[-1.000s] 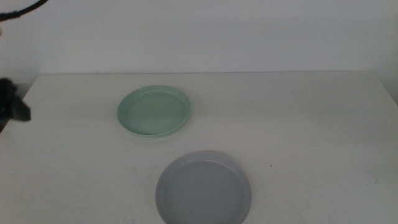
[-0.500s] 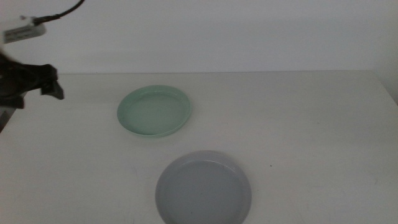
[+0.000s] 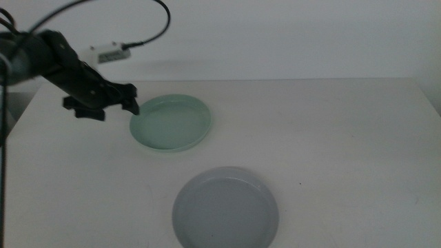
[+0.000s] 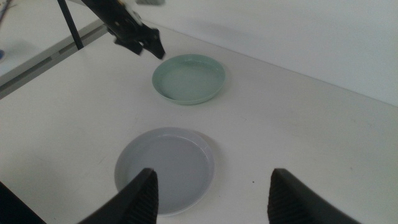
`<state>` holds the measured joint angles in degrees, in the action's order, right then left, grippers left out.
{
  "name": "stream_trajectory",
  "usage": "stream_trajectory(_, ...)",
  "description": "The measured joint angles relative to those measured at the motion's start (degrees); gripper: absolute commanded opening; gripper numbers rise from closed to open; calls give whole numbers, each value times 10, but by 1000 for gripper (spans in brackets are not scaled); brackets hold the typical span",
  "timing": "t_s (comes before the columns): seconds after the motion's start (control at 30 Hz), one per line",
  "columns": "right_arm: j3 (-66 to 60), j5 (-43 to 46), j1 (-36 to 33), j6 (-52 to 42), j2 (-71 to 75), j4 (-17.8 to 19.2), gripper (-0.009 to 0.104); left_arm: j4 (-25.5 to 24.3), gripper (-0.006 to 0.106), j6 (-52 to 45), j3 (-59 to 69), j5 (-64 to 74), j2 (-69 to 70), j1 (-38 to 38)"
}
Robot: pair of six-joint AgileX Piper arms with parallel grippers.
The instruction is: Stack the three bowls on top of each other.
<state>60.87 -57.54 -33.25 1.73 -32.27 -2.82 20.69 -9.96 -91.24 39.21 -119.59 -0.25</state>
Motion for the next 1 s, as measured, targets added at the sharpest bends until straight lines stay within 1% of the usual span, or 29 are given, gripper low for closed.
stream_trajectory(0.1, 0, 0, 0, 0, 0, 0, 46, 20, 102, -17, 0, -26, -29, -13)
stream_trajectory(0.17, 0, 0, 0, 0, 0, 0, 46, 28, 94, -25, 0, -39, -43, -20)
stream_trajectory(0.2, 0, 0, 0, 0, 0, 0, 46, 32, 86, -26, 0, -42, -50, -23)
stream_trajectory(0.27, 0, 0, 0, 0, 0, 0, 46, 36, 67, -28, -3, -50, -54, -24)
stream_trajectory(0.43, 0, -1, 0, 0, 0, 0, 46, 46, 1, -26, -5, -52, -59, -24)
stream_trajectory(0.6, 0, -1, 0, 0, 0, 0, 46, 48, 0, -14, -2, -19, -34, -24)
stream_trajectory(0.73, 0, -1, 0, 0, 0, 0, 46, 46, 0, -11, 27, 23, 48, -31)
stream_trajectory(0.83, 0, -1, 0, 0, 0, 0, 46, 46, 0, -10, 84, 25, 131, -55)
stream_trajectory(1.0, 0, -1, 0, 0, 0, 0, 46, 47, 0, -8, 216, 0, 266, -114)
